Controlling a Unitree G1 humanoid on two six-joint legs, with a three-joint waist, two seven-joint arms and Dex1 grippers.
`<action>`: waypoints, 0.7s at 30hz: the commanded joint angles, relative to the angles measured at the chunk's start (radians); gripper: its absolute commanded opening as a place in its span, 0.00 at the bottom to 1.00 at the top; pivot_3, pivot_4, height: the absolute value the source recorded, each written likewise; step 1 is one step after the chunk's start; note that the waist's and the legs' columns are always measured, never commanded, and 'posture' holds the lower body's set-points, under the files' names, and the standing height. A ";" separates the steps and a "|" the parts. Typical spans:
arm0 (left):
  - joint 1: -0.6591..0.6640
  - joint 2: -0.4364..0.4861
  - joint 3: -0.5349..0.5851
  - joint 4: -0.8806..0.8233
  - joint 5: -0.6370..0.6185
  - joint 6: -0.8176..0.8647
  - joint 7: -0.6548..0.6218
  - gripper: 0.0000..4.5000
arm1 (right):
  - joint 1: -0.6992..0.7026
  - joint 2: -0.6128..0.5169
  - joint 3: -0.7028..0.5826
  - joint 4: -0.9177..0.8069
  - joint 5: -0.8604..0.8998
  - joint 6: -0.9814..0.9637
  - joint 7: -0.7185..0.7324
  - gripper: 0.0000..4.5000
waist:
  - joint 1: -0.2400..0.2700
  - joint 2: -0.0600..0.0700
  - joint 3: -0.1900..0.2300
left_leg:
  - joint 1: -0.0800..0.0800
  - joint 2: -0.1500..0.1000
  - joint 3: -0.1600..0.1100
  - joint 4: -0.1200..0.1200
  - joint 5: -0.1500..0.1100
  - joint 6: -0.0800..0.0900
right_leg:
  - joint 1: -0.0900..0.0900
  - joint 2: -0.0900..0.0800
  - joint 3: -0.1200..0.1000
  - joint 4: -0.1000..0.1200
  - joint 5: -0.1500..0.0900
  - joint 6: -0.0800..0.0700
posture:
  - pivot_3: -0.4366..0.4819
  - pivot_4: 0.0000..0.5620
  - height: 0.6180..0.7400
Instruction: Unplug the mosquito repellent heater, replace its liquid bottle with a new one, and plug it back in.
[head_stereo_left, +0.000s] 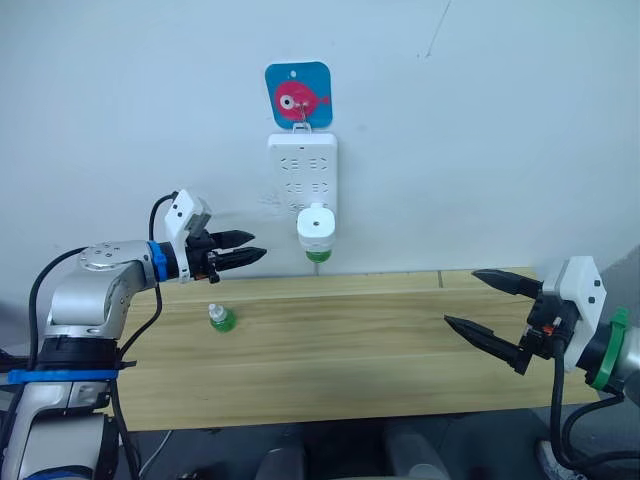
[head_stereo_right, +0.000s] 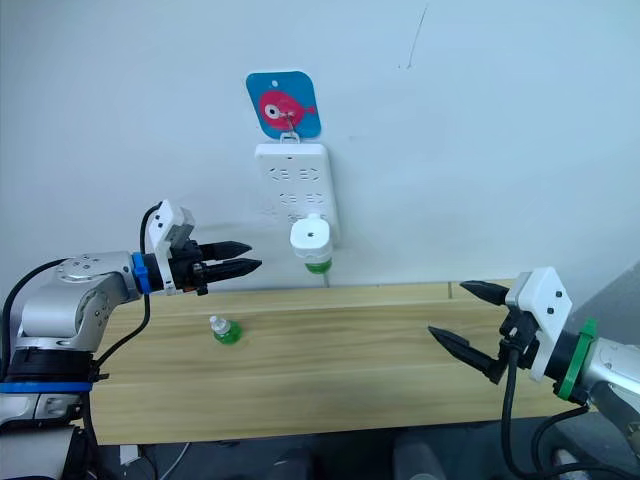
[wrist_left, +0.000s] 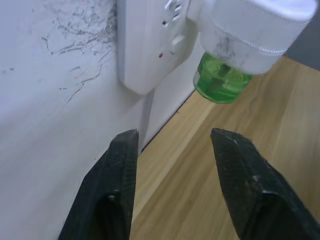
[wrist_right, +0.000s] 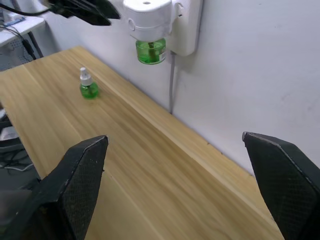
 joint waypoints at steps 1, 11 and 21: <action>-0.074 -0.024 -0.004 0.072 0.038 -0.076 0.013 0.55 | -0.003 0.004 -0.017 -0.062 0.044 0.005 -0.041 1.00 | 0.000 -0.001 0.003 | -0.001 0.000 0.000 0.000 0.000 0.000 | 0.000 0.000 0.000 0.000 0.000 0.000 | 0.26 0.32 1.00; -0.207 -0.090 -0.025 0.226 0.086 -0.187 -0.033 0.55 | -0.078 -0.022 0.017 -0.103 0.135 0.052 -0.154 1.00 | -0.027 -0.004 0.021 | -0.010 0.000 -0.003 0.002 0.000 0.000 | -0.008 0.000 -0.003 0.001 0.000 0.000 | 0.24 0.36 1.00; -0.332 -0.145 -0.038 0.380 0.140 -0.284 -0.054 0.55 | -0.116 -0.054 0.022 -0.114 0.215 0.073 -0.227 1.00 | -0.020 -0.005 0.032 | -0.011 -0.002 -0.007 0.004 0.002 0.001 | -0.007 -0.001 -0.007 0.002 0.001 0.000 | 0.22 0.38 1.00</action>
